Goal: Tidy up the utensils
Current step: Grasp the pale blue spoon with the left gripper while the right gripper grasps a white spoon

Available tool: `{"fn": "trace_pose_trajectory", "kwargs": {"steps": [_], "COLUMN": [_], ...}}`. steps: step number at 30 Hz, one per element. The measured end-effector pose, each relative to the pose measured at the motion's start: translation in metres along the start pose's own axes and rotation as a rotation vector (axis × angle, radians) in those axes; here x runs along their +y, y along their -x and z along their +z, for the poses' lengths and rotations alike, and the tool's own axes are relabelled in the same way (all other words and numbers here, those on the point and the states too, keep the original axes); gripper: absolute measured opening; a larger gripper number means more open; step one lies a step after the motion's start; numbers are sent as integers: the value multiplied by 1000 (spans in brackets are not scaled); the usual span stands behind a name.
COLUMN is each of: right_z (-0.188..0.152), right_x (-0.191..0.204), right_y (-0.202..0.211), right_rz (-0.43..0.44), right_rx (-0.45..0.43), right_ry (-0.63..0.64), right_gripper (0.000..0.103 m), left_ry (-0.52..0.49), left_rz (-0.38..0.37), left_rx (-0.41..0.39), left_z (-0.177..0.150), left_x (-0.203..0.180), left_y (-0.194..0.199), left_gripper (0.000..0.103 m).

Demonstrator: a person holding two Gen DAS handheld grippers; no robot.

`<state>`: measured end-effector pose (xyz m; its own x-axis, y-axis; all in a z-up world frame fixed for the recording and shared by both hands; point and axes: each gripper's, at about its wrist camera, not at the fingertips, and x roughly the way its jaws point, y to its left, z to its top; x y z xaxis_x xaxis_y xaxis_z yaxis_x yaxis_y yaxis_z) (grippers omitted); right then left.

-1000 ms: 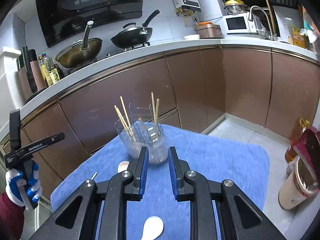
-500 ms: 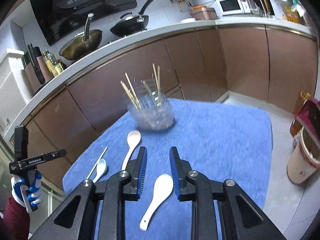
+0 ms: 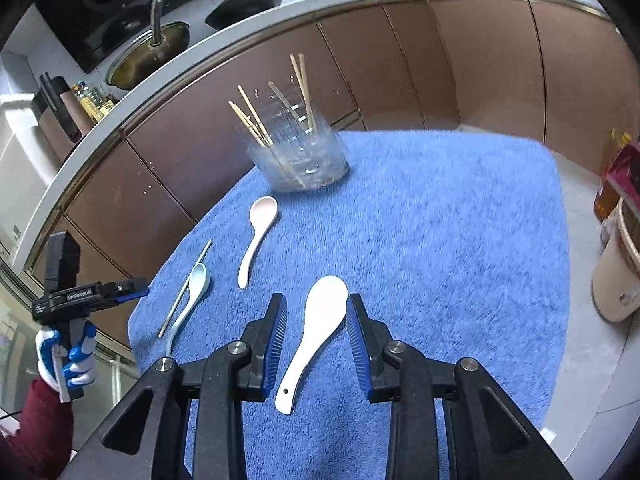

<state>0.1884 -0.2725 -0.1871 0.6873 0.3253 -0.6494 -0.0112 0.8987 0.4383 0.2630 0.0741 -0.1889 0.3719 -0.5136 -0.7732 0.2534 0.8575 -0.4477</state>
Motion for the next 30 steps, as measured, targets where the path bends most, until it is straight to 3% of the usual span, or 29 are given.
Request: {"fn": "trace_pose_trajectory", "kwargs": {"steps": [18, 30], "right_z": [5, 17], "right_x": [-34, -41], "right_y": [-53, -83], "right_rz": [83, 141], "right_rx": [150, 247], "right_ry": [-62, -26], "right_gripper": [29, 29], "left_ry": [-109, -175], "left_rz": [-41, -70], "left_rx": [106, 171], "left_z": [44, 48], "left_x": [22, 28], "left_y": [-72, -96], "left_gripper": [45, 22]}}
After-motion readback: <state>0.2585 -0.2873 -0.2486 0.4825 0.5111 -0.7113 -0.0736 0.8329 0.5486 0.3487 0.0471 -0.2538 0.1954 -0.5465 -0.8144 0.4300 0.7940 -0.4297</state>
